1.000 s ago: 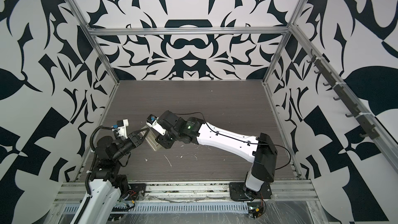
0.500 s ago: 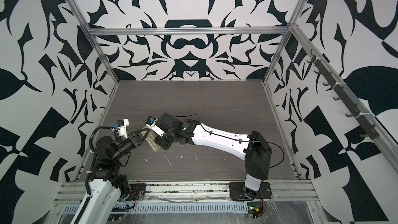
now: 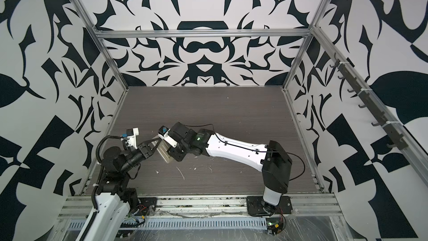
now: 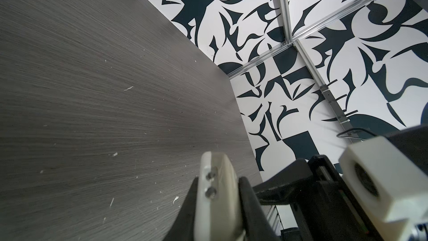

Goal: Load the batteries into the remote control

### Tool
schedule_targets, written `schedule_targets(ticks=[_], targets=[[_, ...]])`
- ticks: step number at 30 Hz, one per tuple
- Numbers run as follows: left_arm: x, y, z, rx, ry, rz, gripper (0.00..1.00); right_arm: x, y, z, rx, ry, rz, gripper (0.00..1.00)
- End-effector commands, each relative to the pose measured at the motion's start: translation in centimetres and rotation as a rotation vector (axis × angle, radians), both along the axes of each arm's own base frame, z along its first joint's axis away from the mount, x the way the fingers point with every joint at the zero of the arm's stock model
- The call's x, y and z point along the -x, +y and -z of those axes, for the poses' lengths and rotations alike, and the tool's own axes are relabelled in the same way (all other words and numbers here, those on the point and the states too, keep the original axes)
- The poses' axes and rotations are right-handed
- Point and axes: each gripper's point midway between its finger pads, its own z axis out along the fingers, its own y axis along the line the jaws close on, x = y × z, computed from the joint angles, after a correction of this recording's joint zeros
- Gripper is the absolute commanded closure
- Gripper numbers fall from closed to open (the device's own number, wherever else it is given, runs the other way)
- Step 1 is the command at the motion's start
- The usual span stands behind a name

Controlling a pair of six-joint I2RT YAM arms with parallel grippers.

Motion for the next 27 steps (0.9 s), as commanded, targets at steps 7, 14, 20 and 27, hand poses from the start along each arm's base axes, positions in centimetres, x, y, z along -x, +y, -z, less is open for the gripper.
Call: schedule_targets(ticks=[7,14,20,27], targets=[[0.1,-0.2,-1.6,0.011,-0.059,0.017,1.0,-0.4,0.6,-0.2,-0.029,0.009,0.009,0.48],[0.1,-0.3,-1.8,0.013,-0.065,0.019,1.0,-0.5,0.8,0.5,-0.017,0.019,0.012,0.49],[0.2,-0.3,-1.6,0.015,-0.059,0.018,1.0,-0.8,1.1,1.3,-0.005,0.025,0.015,0.5],[0.2,-0.2,-1.7,0.014,-0.061,0.015,1.0,-0.9,1.2,1.2,-0.011,0.029,0.013,0.5]])
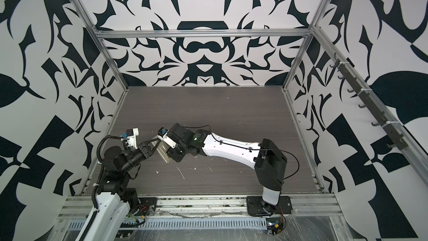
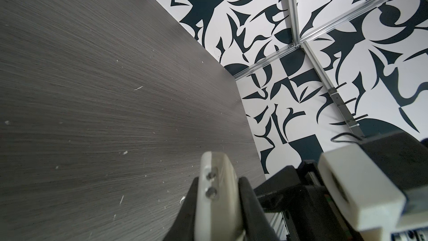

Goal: Load the batteries into the remote control

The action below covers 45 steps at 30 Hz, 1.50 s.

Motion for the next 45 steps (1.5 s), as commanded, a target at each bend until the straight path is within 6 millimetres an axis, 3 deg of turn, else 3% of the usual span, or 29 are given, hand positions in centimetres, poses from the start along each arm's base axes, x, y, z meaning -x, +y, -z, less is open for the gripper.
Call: schedule_targets(ticks=[1,10,20,29,45], targets=[[0.4,-0.6,-2.1,0.027,-0.072,0.04,1.0,-0.5,0.5,-0.8,-0.022,-0.011,0.016,0.5],[-0.1,0.0,-1.5,-0.002,-0.039,-0.005,1.0,-0.8,-0.3,-3.6,-0.063,-0.048,0.044,0.46],[-0.7,1.1,-1.1,-0.018,-0.002,-0.086,1.0,0.5,0.3,-5.4,-0.181,-0.025,-0.009,0.3],[-1.2,1.2,-1.8,0.005,-0.002,-0.099,1.0,0.3,2.1,-4.1,-0.198,0.027,-0.032,0.25],[-1.9,1.6,-1.6,0.057,0.045,-0.135,1.0,-0.9,2.8,-2.4,-0.214,0.036,-0.022,0.26]])
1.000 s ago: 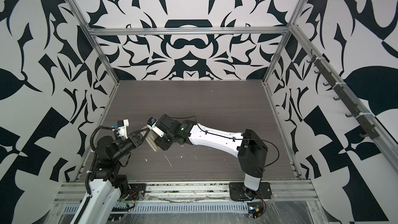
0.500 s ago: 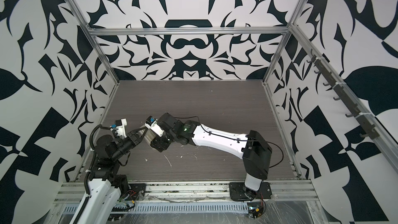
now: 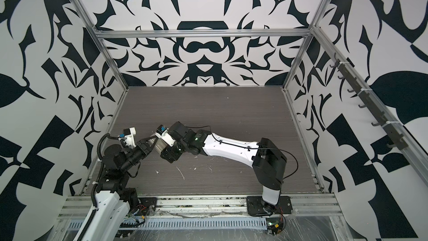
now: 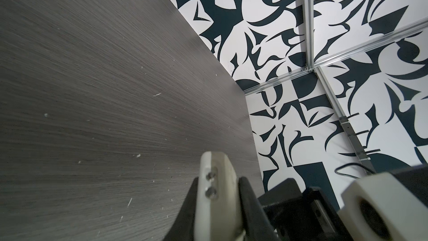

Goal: Load the batteries into the remote control

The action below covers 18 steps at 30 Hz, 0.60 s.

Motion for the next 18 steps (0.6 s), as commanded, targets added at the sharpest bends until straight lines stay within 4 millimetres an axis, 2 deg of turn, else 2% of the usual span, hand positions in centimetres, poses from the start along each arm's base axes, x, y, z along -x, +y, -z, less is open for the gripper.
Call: schedule_targets(ticks=[1,10,18], targets=[[-0.4,0.1,-2.2,0.024,-0.056,-0.016,1.0,-0.5,0.8,-1.3,-0.057,-0.013,-0.003,0.26],[-0.7,0.5,-2.0,0.043,-0.019,-0.048,1.0,-0.5,1.2,-0.6,-0.05,0.001,-0.015,0.28],[-0.8,0.9,-1.9,0.066,-0.012,-0.079,1.0,-0.8,1.6,-0.2,-0.046,0.005,-0.017,0.41]])
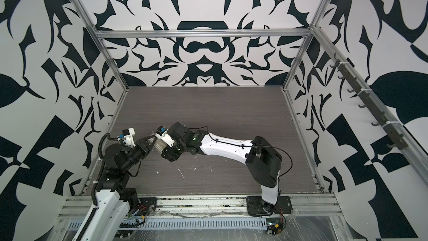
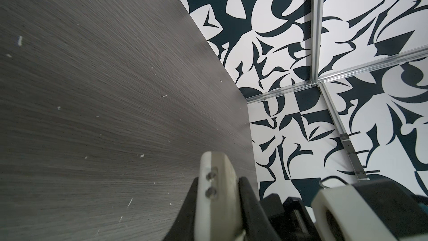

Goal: Load the batteries into the remote control

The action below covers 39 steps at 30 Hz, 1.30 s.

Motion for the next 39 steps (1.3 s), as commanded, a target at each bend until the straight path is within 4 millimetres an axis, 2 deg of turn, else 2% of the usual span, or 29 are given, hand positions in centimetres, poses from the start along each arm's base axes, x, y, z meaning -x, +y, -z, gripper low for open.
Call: schedule_targets(ticks=[1,7,10,16,22,29,36,39], targets=[[-0.2,0.2,-2.1,0.02,-0.055,-0.018,1.0,-0.7,1.0,-2.6,-0.067,-0.029,-0.001,0.41],[-0.2,0.3,-2.4,0.021,-0.056,-0.027,1.0,-1.0,1.1,-2.6,-0.072,-0.032,0.006,0.49],[-0.2,0.3,-2.4,0.021,-0.055,-0.029,1.0,-1.1,1.1,-2.7,-0.075,-0.031,0.006,0.62],[-0.3,0.3,-2.3,0.014,-0.053,-0.024,0.98,-1.3,1.1,-2.4,-0.072,-0.024,0.017,0.75],[-0.2,0.2,-1.8,-0.016,-0.05,-0.011,0.81,-2.0,0.5,-2.7,-0.101,-0.01,0.047,0.9],[-0.3,0.0,-2.2,-0.05,-0.065,0.011,0.67,-3.1,-0.6,-3.2,-0.144,0.031,0.069,0.99],[-0.3,-0.7,-3.0,-0.056,-0.086,0.06,0.29,-3.9,-1.3,-3.9,-0.151,0.006,0.081,1.0],[-0.1,-0.9,-3.1,-0.06,-0.095,0.076,0.21,-4.5,-2.1,-4.3,-0.159,0.005,0.095,1.0]])
